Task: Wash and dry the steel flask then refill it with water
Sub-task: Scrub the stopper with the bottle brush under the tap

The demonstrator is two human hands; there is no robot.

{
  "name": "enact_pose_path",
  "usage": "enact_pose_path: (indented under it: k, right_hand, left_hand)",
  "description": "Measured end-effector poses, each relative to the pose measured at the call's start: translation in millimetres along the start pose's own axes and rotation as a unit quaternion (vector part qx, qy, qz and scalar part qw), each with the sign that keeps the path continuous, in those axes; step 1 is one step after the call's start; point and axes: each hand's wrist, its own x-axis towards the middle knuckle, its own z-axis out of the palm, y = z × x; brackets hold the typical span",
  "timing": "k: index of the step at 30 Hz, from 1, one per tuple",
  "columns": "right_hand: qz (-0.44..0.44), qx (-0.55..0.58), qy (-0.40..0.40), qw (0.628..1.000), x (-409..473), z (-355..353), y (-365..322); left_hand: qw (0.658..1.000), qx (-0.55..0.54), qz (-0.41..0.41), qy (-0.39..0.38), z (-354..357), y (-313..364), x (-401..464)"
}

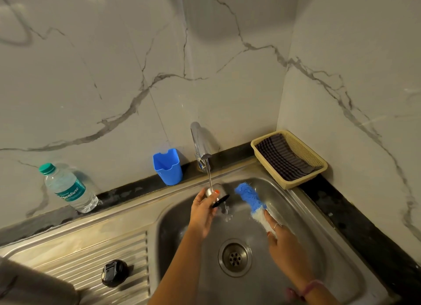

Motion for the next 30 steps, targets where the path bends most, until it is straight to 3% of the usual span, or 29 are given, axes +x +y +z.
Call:
enact_pose_path:
  k: [2,5,9,15,30]
  right_hand:
    - [0.002,-0.003,-0.001,1.000,0,-1,1]
    - [0.003,-0.014,-0.004,1.000,2,-2,3]
    - [0.001,-0.013,-0.004,1.000,4,-2,3]
    - [0.000,0.003,0.002,1.000,7,2,5]
    - [0.010,0.029,0.020,0.999,14,8,7]
  left_hand:
    - [0.995,0.086,0.043,0.006,-4,1,1]
    - [0.958,0.267,0.102,0.009,-12,2,5]
    - [0.918,0.374,0.131,-0.015,-19,10,7]
    - [0.876,0.460,0.128,-0.071,-18,35,10]
    - [0.842,0.523,0.091,-0.098,9,73,31]
